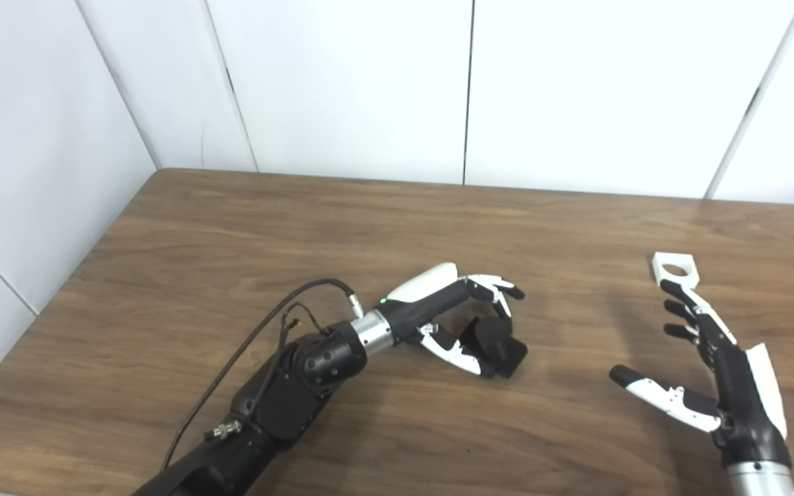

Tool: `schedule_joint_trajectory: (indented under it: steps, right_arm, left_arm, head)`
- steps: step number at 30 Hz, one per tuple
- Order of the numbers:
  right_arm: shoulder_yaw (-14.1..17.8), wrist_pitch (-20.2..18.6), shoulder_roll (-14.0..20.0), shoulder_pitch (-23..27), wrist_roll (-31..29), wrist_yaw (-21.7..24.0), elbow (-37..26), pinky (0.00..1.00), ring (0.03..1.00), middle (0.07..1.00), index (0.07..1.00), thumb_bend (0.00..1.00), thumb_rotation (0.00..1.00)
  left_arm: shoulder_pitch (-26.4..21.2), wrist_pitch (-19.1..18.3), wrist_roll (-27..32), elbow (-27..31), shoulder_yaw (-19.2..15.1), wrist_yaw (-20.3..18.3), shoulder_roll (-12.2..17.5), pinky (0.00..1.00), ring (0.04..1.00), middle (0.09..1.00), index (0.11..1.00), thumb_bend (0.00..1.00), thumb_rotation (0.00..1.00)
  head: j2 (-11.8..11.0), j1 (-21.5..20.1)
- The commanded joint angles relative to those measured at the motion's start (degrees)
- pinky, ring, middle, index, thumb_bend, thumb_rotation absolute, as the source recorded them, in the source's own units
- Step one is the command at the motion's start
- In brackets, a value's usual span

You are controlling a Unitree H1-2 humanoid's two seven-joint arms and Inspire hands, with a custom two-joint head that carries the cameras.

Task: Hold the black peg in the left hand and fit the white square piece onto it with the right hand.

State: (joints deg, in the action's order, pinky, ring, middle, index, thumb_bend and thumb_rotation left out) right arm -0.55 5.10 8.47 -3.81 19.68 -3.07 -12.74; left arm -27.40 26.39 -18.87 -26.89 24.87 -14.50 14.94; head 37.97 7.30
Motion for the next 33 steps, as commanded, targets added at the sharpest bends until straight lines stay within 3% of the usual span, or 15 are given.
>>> schedule_joint_trajectory:
  steps: [1,5,11,13,18,23,33]
  right_arm:
    - [-0.1,0.2,-1.1,1.2,0.8,-0.8,-2.9,0.74,0.849,0.896,0.855,0.83,0.41]
    - [-0.2,-0.6,-1.2,1.5,0.8,-0.4,-4.4,0.74,0.844,0.901,0.859,0.82,0.41]
    - [-0.6,-4.8,-2.0,3.1,2.2,0.1,-8.8,0.77,0.841,0.899,0.856,0.83,0.41]
    - [-0.8,-6.0,-1.9,3.9,3.0,0.5,-10.0,0.77,0.848,0.898,0.853,0.82,0.40]
    - [-0.6,-8.7,-1.4,6.1,4.2,1.0,-11.6,0.80,0.871,0.913,0.859,0.81,0.39]
    - [0.7,-11.9,0.5,9.2,6.5,1.8,-12.0,0.78,0.858,0.907,0.850,0.82,0.40]
    - [2.9,-15.0,8.8,17.7,8.4,5.2,-8.6,0.70,0.846,0.894,0.840,0.83,0.42]
  left_arm:
    - [2.3,-2.9,-4.2,-2.8,3.4,-4.1,0.3,0.80,0.907,0.853,0.489,0.52,0.07]
    - [2.2,-3.6,-6.7,-2.2,4.6,-3.2,1.2,0.81,0.906,0.851,0.489,0.52,0.07]
    - [0.9,-4.2,-15.2,-0.7,8.3,-1.7,4.4,0.85,0.913,0.861,0.491,0.52,0.08]
    - [0.5,-4.6,-16.5,0.0,9.2,-2.0,5.6,0.87,0.917,0.865,0.492,0.52,0.07]
    - [0.0,-3.3,-17.4,-0.3,10.4,-0.8,7.2,0.88,0.909,0.854,0.493,0.52,0.08]
    - [-0.2,-2.3,-16.1,-1.2,10.9,0.0,8.0,0.87,0.902,0.849,0.492,0.52,0.08]
    - [-0.5,-2.4,-15.7,-1.3,12.0,0.9,8.4,0.87,0.906,0.856,0.493,0.52,0.08]
  head:
    - [0.2,-0.4]
    - [0.8,-2.7]
    - [1.5,-10.4]
    - [1.5,-14.1]
    - [1.0,-18.1]
    - [0.8,-19.4]
    - [0.5,-20.0]
